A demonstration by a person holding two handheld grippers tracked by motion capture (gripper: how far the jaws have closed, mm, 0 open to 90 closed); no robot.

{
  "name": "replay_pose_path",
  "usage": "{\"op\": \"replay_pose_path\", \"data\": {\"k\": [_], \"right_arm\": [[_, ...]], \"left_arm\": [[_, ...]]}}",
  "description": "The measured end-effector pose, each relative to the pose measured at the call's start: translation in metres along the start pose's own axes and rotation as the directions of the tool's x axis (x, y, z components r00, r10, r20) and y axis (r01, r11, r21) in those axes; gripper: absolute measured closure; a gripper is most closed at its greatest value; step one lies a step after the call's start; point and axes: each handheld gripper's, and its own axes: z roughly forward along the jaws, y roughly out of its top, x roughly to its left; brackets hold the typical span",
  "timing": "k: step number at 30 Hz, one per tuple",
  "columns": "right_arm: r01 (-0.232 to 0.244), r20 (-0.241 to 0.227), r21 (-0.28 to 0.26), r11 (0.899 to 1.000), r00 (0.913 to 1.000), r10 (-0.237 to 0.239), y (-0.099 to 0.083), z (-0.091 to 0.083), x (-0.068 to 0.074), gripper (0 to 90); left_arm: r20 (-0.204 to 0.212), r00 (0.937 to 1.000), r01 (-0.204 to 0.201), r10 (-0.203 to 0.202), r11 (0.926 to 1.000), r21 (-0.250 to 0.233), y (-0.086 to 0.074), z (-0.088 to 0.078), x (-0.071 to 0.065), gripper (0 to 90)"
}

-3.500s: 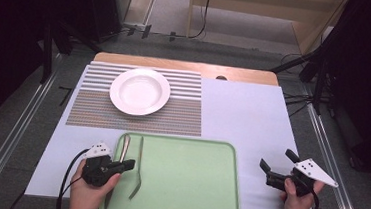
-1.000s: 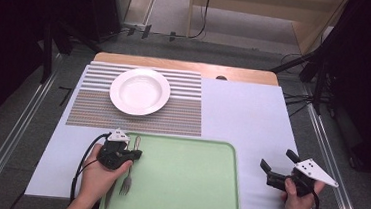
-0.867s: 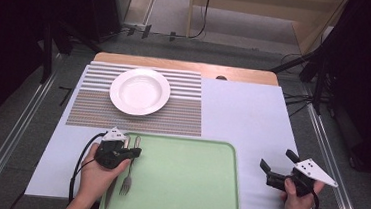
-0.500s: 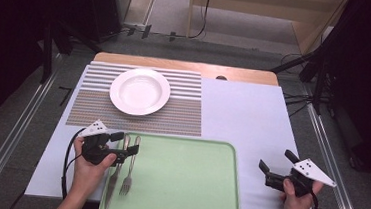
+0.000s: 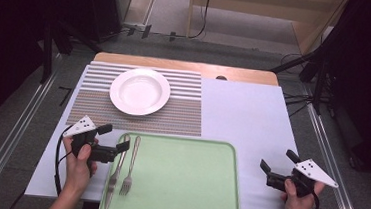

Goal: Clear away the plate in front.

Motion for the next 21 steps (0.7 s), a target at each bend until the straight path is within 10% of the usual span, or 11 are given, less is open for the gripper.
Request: {"op": "replay_pose_path", "data": {"k": [21], "right_arm": [[-0.021, -0.027, -0.029, 0.999, 0.9994, 0.020, 0.003, -0.001, 0.000, 0.0]], "left_arm": [[-0.035, 0.9991, 0.026, -0.025, 0.9996, 0.012, 0.035, 0.008, 0.039, 0.0]]}}
